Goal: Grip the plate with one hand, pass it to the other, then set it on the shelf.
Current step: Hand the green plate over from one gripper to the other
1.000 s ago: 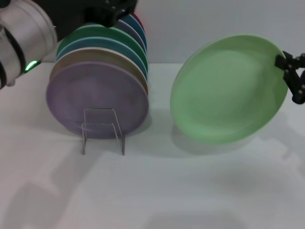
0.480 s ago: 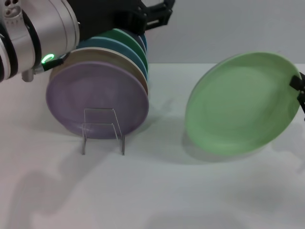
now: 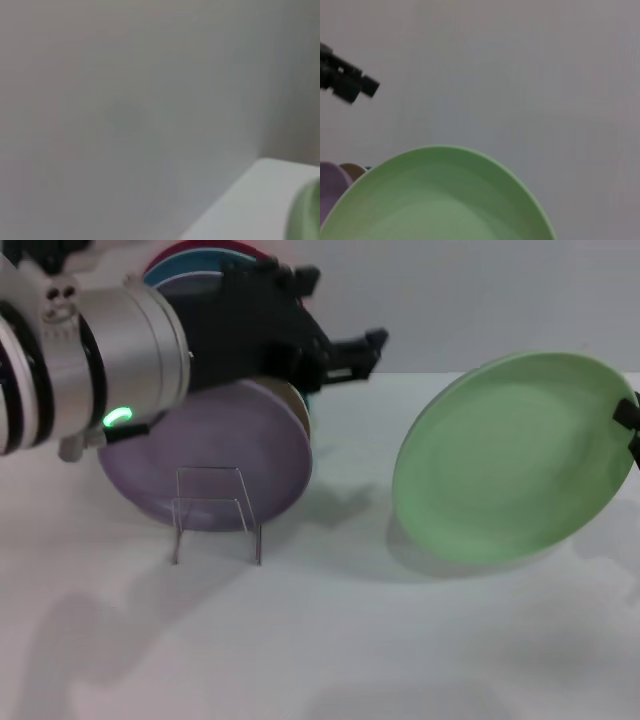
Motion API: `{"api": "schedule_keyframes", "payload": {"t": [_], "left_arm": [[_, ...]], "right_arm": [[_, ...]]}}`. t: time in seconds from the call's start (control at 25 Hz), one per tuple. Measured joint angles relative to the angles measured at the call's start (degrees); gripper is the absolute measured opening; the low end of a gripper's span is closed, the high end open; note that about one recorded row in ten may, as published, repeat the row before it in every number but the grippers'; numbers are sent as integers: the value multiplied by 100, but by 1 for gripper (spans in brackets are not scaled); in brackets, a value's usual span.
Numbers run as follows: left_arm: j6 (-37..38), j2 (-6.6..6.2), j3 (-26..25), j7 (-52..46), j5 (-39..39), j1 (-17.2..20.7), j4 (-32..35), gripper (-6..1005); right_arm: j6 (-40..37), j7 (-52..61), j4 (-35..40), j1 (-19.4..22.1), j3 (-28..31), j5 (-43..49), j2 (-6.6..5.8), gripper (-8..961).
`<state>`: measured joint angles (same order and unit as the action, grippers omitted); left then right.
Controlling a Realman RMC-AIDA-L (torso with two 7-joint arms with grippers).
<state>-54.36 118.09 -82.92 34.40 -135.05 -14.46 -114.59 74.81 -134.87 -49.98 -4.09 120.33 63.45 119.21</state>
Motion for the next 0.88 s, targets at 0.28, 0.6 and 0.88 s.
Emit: {"api": "schedule_keyframes", "payload": {"t": [0.28,0.6,0.88], "left_arm": [[-163,3,309,48,-199,-16,98,801],[-161,9,480,74,-237,-262,499,801],[-1,30,817,63,-498,-363,645,801]], "right_arm": [[14,-3,43,-122,156,-10,8,20],[17,-4,70,-181,128,-11,12,21],[17,-5,190,-242,68,22,15,20]]}}
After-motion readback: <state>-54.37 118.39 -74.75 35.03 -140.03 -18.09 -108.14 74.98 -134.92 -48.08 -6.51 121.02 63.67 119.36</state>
